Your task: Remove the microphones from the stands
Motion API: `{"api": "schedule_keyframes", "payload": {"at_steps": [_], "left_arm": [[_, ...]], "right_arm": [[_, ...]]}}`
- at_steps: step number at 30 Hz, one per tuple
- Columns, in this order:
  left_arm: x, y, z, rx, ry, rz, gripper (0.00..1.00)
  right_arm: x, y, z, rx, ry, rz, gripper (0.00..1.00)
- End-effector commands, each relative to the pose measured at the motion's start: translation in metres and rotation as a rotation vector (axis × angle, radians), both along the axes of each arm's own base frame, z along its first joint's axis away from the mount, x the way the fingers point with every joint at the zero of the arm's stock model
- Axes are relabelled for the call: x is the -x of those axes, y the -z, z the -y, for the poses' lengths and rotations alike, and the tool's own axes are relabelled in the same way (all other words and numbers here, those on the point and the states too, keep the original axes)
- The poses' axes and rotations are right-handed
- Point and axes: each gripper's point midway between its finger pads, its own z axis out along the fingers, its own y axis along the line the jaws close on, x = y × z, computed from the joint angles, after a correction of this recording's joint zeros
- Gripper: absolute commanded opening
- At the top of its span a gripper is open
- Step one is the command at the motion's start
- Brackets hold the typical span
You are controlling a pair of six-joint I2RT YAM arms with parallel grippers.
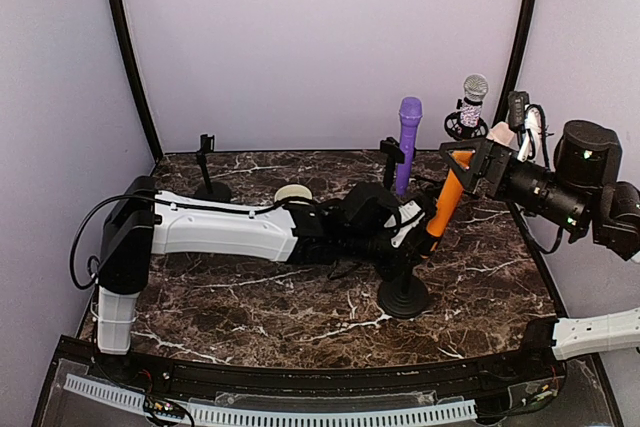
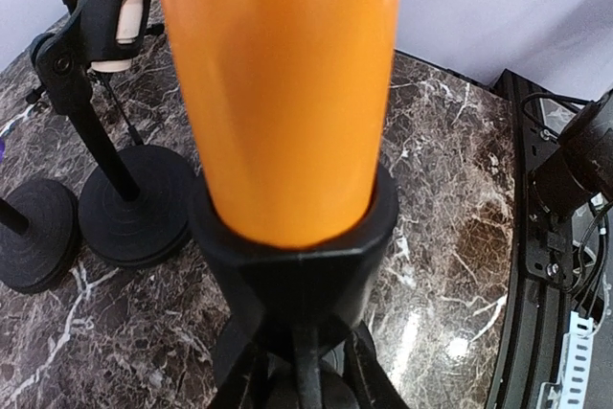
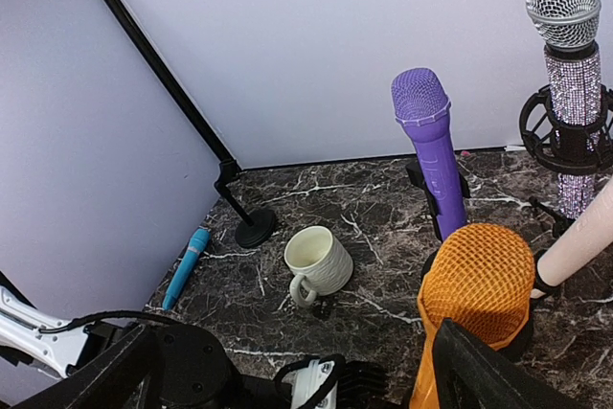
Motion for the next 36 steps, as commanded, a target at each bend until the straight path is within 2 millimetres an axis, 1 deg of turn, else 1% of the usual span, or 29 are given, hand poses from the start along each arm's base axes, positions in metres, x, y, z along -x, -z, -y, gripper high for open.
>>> {"api": "schedule_keyframes", "payload": {"at_steps": [1,2,3,4,5,6,7,8,9,10,11,12,13,14,15,16,17,18,19,22,24,29,30,31,32,33,34,35,36], "left_arm": [[-0.009,-0.048,-0.025,0.027,-0.061,0.120,0.00],[-0.012,-0.043,-0.033,-0.001,-0.084,0.128,0.00],[-0.015,-0.051,-0.040,0.004,-0.093,0.141,0.00],[-0.015,-0.043,-0.048,-0.018,-0.100,0.139,0.00],[-0.017,-0.055,-0.056,-0.001,-0.109,0.148,0.00],[-0.015,-0.054,-0.066,-0.001,-0.110,0.147,0.00],[-0.019,-0.057,-0.071,0.012,-0.119,0.151,0.00],[-0.016,-0.053,-0.082,0.006,-0.118,0.145,0.00],[-0.018,-0.053,-0.088,0.012,-0.120,0.142,0.00],[-0.018,-0.050,-0.099,0.004,-0.121,0.143,0.00],[-0.015,-0.038,-0.107,-0.019,-0.117,0.132,0.00],[-0.017,-0.043,-0.115,-0.011,-0.127,0.136,0.00],[-0.014,-0.031,-0.123,-0.038,-0.116,0.132,0.00],[-0.017,-0.041,-0.131,-0.016,-0.118,0.150,0.00],[-0.015,-0.034,-0.137,-0.013,-0.106,0.144,0.00],[-0.018,-0.044,-0.145,0.013,-0.113,0.158,0.00],[-0.016,-0.046,-0.153,0.030,-0.106,0.165,0.00],[-0.020,-0.050,-0.157,0.044,-0.116,0.177,0.00],[-0.014,-0.050,-0.161,0.052,-0.088,0.182,0.00],[-0.008,-0.053,-0.161,0.078,-0.039,0.201,0.00],[-0.003,-0.049,-0.159,0.077,-0.003,0.201,0.00],[0.003,-0.033,-0.159,0.048,0.038,0.191,0.00],[0.004,-0.031,-0.159,0.051,0.042,0.186,0.03],[0.005,-0.032,-0.159,0.058,0.038,0.177,0.13],[0.006,-0.031,-0.159,0.064,0.042,0.172,0.19],[0.006,-0.030,-0.159,0.067,0.037,0.164,0.29],[0.006,-0.030,-0.159,0.068,0.032,0.161,0.34],[0.005,-0.029,-0.160,0.068,0.027,0.157,0.41],[0.005,-0.029,-0.160,0.066,0.025,0.156,0.46]], "right_arm": [[0.000,-0.013,0.002,-0.045,0.008,0.026,0.99],[0.000,-0.013,0.001,-0.047,0.005,0.028,0.99],[0.000,-0.014,0.001,-0.047,0.002,0.029,0.99],[0.000,-0.015,0.000,-0.048,0.000,0.031,0.99],[0.000,-0.015,-0.001,-0.048,-0.003,0.031,0.99],[-0.001,-0.016,-0.002,-0.049,-0.005,0.034,0.99],[-0.001,-0.016,-0.004,-0.048,-0.007,0.035,0.99],[-0.002,-0.015,-0.005,-0.046,-0.008,0.035,0.99],[-0.003,-0.015,-0.006,-0.044,-0.007,0.034,0.99],[-0.004,-0.013,-0.008,-0.038,-0.004,0.030,0.99],[-0.006,-0.011,-0.010,-0.033,-0.002,0.027,0.99],[-0.007,-0.010,-0.011,-0.030,-0.001,0.025,0.99],[-0.007,-0.008,-0.012,-0.027,-0.001,0.023,0.99],[-0.008,-0.007,-0.013,-0.025,0.001,0.021,0.99],[-0.009,-0.006,-0.014,-0.023,0.001,0.019,0.99],[-0.010,-0.004,-0.015,-0.021,0.001,0.019,0.99],[-0.010,-0.002,-0.016,-0.017,0.003,0.017,0.99],[-0.012,0.001,-0.017,-0.011,0.006,0.017,0.99],[-0.013,0.006,-0.018,0.001,0.009,0.014,0.99],[-0.018,0.025,-0.021,0.037,0.030,-0.014,0.99],[-0.020,0.034,-0.027,0.045,0.021,-0.035,0.99],[-0.021,0.048,-0.038,0.019,-0.002,-0.069,0.99],[-0.021,0.051,-0.039,0.018,-0.004,-0.077,0.99],[-0.021,0.054,-0.041,0.014,-0.006,-0.088,0.99],[-0.022,0.056,-0.042,0.014,-0.007,-0.094,0.99],[-0.022,0.057,-0.044,0.010,-0.010,-0.098,0.99],[-0.022,0.059,-0.046,0.009,-0.012,-0.102,0.99],[-0.022,0.059,-0.048,0.005,-0.018,-0.103,0.99],[-0.022,0.058,-0.051,-0.004,-0.029,-0.101,0.99]]}}
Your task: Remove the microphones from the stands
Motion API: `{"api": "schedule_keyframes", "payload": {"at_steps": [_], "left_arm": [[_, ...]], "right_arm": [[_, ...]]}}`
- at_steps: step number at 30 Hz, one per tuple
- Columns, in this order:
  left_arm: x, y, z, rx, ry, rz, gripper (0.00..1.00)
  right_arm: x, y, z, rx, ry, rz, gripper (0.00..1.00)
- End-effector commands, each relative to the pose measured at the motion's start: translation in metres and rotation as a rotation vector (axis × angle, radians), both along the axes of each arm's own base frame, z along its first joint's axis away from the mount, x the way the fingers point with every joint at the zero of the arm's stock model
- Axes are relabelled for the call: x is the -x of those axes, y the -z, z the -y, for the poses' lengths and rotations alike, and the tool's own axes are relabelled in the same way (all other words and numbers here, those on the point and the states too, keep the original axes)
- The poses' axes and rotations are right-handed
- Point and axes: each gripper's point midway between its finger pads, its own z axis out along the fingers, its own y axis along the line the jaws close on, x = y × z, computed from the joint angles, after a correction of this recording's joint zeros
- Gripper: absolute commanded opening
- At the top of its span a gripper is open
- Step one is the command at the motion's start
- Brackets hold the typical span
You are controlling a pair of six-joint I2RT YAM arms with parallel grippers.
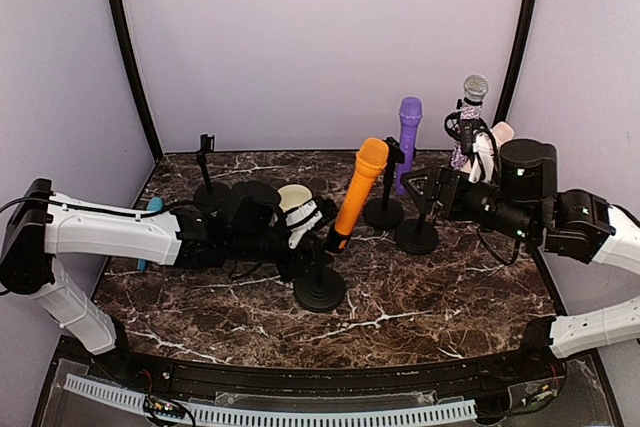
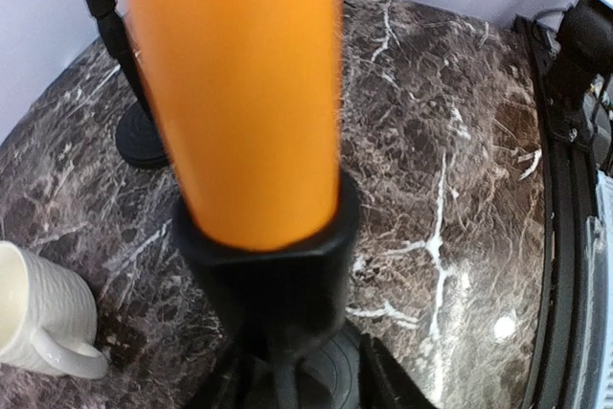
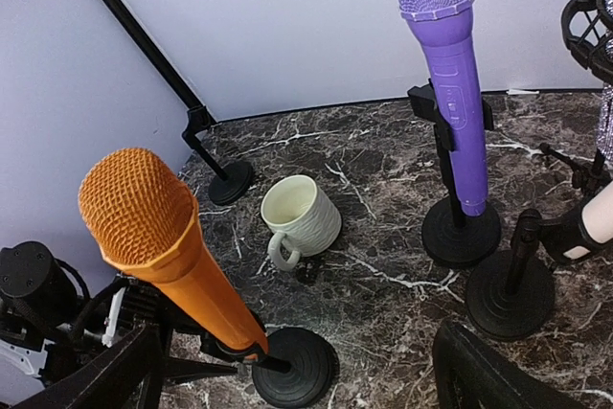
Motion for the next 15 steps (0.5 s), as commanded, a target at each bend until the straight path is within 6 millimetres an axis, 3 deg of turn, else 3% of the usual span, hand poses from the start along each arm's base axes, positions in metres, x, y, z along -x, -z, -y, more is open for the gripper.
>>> {"api": "schedule_keyframes", "payload": {"at_steps": [1,4,9,12,15], "left_arm": [[0.004,-0.027,0.008,0.093,0.027,0.033,0.49],[0.004,-0.027,0.008,0.092,0.030,0.033,0.61],[0.002,-0.028,0.008,0.081,0.029,0.047,0.63],[0.001,-0.024,0.008,0.064,0.034,0.054,0.60],[-0.002,-0.021,0.009,0.054,0.026,0.060,0.49]], "right_arm": [[-0.002,-0.011,-0.014,-0.088,-0.030,0.011,0.99],[0.000,-0.016,-0.026,-0.115,-0.076,0.019,0.99],[0.000,-0.021,-0.043,-0.132,-0.130,0.027,0.99],[-0.003,-0.032,-0.053,-0.125,-0.146,0.029,0.99],[-0.008,-0.037,-0.058,-0.109,-0.137,0.030,0.99]]}}
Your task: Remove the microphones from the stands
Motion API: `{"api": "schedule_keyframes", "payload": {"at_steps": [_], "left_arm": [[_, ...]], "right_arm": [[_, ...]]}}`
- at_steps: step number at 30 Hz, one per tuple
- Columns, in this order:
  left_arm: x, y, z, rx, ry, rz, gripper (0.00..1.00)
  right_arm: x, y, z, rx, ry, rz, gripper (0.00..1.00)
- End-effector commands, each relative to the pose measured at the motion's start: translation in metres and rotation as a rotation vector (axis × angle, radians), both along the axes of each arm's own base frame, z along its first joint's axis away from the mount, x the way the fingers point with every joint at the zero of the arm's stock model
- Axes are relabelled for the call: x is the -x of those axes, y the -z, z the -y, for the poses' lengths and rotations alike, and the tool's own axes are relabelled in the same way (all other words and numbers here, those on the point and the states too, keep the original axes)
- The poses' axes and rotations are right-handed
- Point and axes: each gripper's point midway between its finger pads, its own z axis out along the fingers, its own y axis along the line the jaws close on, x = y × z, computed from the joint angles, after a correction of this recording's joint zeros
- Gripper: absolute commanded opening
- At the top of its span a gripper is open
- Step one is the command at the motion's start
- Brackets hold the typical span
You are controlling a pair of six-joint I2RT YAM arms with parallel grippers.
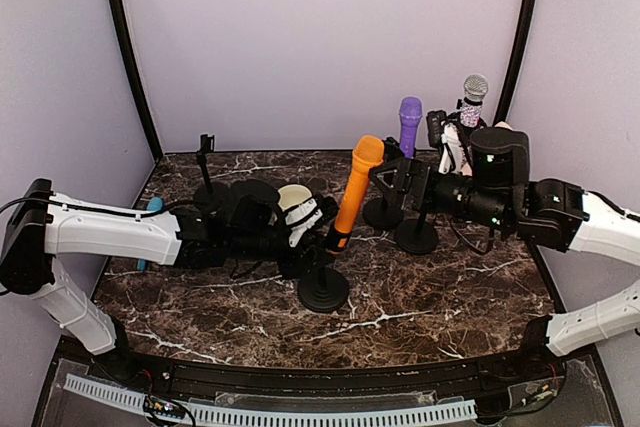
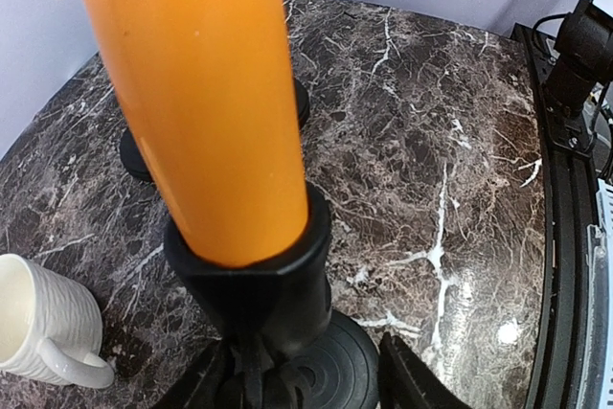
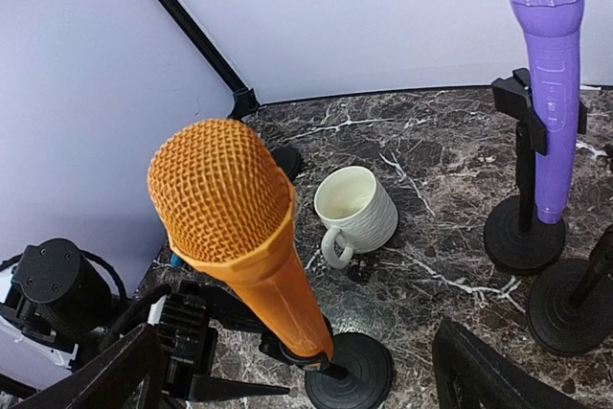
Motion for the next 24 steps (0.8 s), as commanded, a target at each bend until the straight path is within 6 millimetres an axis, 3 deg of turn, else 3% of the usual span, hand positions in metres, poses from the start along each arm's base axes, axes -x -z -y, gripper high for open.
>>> {"api": "schedule_keyframes", "payload": {"at_steps": [1,6,10,13,24], "left_arm": [[-0.001,-0.016,0.006,0.028,0.023,0.046,0.47],[-0.002,-0.014,0.009,0.004,0.045,0.063,0.23],[0.001,-0.010,0.013,-0.032,0.099,0.066,0.11],[0.004,-0.005,0.014,-0.060,0.138,0.067,0.03],[-0.001,0.016,0.012,-0.104,0.136,0.031,0.00]], "right_arm": [[-0.004,-0.037,-0.013,-0.054,-0.023,0.056,0.99],[-0.017,-0.035,-0.032,-0.018,-0.020,0.047,0.99],[-0.027,-0.038,-0.044,-0.006,-0.002,0.042,0.98],[-0.032,-0.035,-0.052,0.005,-0.001,0.035,0.92],[-0.026,-0.010,-0.043,0.032,0.026,0.001,0.75]]}}
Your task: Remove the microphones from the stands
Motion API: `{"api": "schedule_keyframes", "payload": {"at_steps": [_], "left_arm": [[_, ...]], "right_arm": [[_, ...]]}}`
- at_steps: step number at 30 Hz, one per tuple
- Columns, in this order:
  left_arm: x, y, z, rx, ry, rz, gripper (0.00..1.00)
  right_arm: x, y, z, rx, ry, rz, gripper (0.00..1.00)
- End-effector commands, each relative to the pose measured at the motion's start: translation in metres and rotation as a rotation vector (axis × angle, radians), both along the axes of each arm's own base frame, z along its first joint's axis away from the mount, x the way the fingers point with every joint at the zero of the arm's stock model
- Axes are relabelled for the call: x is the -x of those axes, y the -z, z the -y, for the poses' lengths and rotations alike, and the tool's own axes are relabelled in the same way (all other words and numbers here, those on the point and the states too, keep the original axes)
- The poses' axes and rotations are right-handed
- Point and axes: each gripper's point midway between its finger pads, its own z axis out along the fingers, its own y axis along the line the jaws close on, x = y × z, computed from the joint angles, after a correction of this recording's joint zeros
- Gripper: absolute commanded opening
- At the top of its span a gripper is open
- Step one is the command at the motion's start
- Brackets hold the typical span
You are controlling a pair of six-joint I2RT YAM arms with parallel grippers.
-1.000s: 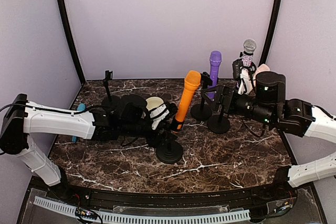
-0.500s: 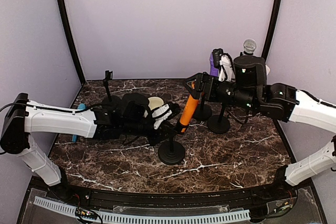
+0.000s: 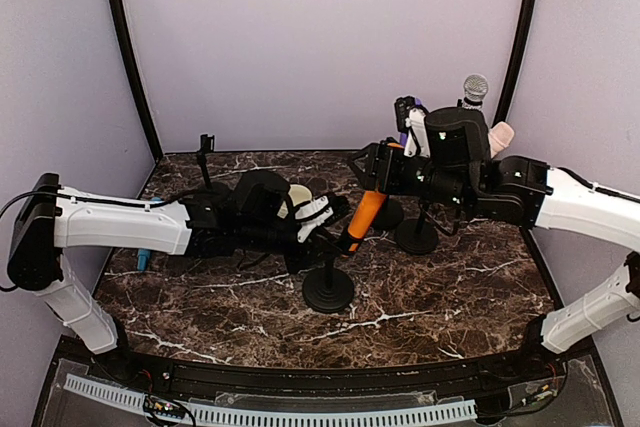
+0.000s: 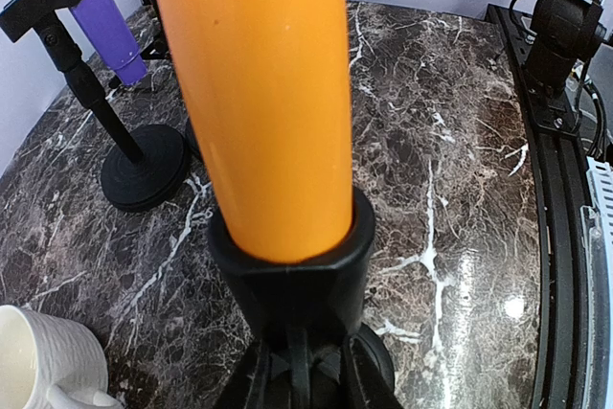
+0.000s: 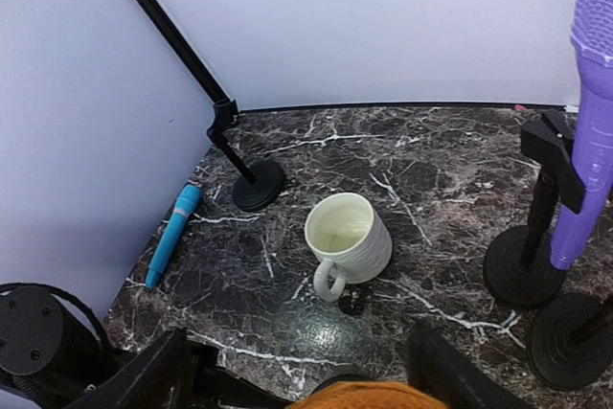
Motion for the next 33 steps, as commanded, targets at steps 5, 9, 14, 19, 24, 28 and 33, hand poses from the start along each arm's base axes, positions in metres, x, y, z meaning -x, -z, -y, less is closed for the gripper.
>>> {"api": "schedule_keyframes", "payload": {"at_steps": [5,9,14,19,24,28,33], "left_arm": [[0.006,0.018,-0.002,-0.043,0.032,-0.032,0.00],[0.006,0.019,-0.004,-0.053,0.028,-0.025,0.00],[0.003,0.027,-0.006,-0.079,0.018,-0.021,0.00],[0.002,0.031,-0.005,-0.090,0.014,-0.020,0.00],[0.001,0.033,-0.005,-0.097,0.013,-0.021,0.00],[0.001,0.037,-0.006,-0.109,0.014,-0.024,0.00],[0.001,0.040,-0.004,-0.123,0.023,-0.026,0.00]], "right_arm": [[0.007,-0.007,0.010,-0.040,0.021,0.022,0.63],[0.008,-0.011,0.006,-0.048,-0.001,0.041,0.57],[0.007,-0.016,0.009,-0.042,0.012,0.065,0.51],[0.008,-0.020,0.016,-0.025,0.020,0.084,0.43],[0.012,-0.025,0.021,-0.038,0.008,0.109,0.32],[0.015,-0.028,0.023,-0.065,0.002,0.122,0.23],[0.017,-0.031,0.021,-0.067,-0.018,0.139,0.18]]}}
